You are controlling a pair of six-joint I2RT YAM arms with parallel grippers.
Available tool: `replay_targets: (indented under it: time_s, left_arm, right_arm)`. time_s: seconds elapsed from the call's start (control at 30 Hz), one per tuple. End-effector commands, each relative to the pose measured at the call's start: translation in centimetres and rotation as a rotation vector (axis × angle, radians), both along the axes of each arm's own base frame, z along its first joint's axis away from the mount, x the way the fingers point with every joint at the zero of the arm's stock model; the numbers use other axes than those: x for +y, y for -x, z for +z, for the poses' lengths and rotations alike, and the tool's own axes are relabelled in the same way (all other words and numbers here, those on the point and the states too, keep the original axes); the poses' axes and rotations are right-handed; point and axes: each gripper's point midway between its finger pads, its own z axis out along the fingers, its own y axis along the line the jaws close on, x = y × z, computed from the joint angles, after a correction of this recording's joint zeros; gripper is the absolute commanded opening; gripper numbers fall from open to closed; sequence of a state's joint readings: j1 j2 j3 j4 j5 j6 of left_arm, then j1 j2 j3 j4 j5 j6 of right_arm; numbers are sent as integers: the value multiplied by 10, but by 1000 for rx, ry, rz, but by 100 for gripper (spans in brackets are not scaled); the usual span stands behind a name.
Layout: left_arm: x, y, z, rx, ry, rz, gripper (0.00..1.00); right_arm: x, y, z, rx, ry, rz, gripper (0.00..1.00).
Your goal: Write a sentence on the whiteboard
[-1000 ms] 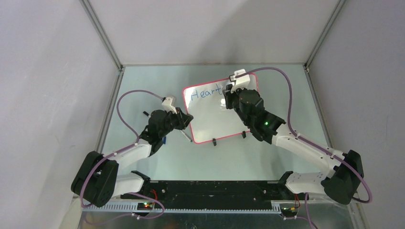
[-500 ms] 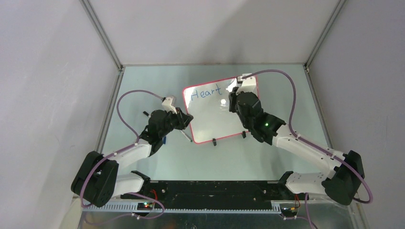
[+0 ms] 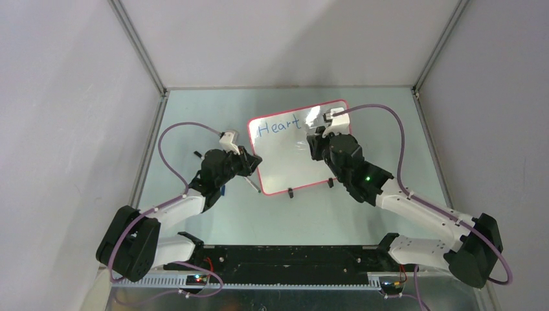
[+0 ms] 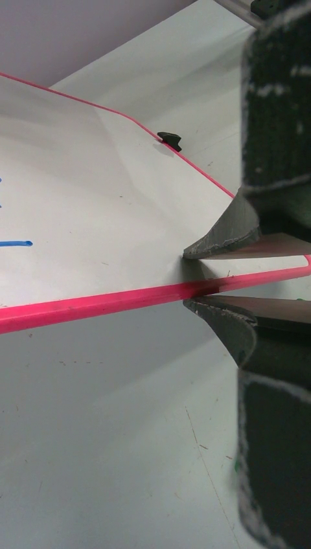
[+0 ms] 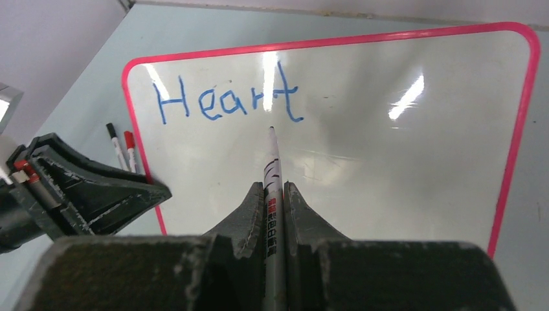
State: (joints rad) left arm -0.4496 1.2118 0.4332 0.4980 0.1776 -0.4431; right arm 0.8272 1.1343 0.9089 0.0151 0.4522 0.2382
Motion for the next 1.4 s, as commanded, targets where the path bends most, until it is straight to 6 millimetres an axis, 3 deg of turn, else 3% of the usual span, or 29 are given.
replay_targets:
  time_s: [0.0,0.17,0.4,1.37]
  left_arm:
    - [3,-8,13,-61,-36,21,23]
    - [2,-8,12,-59,-36,19,23]
    - [3,-8,13,-59,-37,21,23]
    - [1,-7,13,-59,-32,16,23]
  right_arm:
    - [1,2,26,-28,-84,21,0]
    - [3,2,14,68,-38,14,0]
    - [22,-1,1,156,95,-12,0]
    - [95,-11,-24,198,230,41,0]
